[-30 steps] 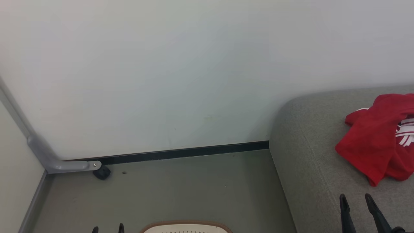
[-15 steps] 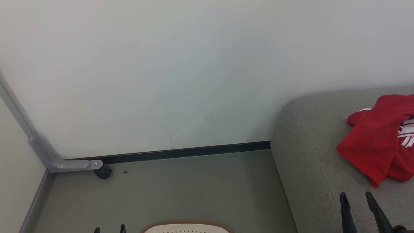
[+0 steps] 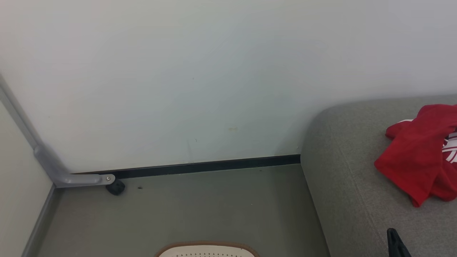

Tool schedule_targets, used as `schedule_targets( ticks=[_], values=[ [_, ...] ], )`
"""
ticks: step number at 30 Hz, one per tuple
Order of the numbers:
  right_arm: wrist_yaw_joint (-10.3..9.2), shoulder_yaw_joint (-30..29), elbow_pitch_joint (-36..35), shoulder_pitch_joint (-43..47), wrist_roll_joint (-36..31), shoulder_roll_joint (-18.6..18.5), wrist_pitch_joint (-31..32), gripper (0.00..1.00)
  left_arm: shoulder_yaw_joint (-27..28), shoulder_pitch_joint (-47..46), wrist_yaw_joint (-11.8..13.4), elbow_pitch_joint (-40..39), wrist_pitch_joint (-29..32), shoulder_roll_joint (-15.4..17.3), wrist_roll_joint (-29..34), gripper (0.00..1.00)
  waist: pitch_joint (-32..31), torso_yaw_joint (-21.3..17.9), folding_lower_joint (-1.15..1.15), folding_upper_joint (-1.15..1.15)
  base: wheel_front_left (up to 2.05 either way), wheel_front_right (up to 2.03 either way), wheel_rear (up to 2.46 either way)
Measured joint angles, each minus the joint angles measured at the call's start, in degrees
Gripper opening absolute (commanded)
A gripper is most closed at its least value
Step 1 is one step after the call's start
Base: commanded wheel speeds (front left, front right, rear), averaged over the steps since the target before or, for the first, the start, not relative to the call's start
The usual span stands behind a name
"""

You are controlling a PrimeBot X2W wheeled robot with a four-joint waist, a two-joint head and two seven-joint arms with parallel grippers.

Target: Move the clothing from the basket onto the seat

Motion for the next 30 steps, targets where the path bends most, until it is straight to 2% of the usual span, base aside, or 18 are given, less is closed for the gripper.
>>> schedule_targets(
  ticks=[6, 30],
  values=[
    [0.49, -0.69, 1.03, -0.43, 6.57, 0.38, 1.78, 0.00, 0.96, -0.22, -1.05, 0.20, 1.01, -0.29, -6.08, 0.00, 0.26, 0.31, 0.00, 0.00, 0.00, 0.00, 0.00],
    [1.86, -3.56, 4.34, -3.65, 25.61, 1.85, 6.45, 0.00, 4.17, -3.39, -4.55, 0.52, 4.60, -0.87, -24.57, 0.00, 1.13, 1.28, 0.00, 0.00, 0.00, 0.00, 0.00]
  ],
)
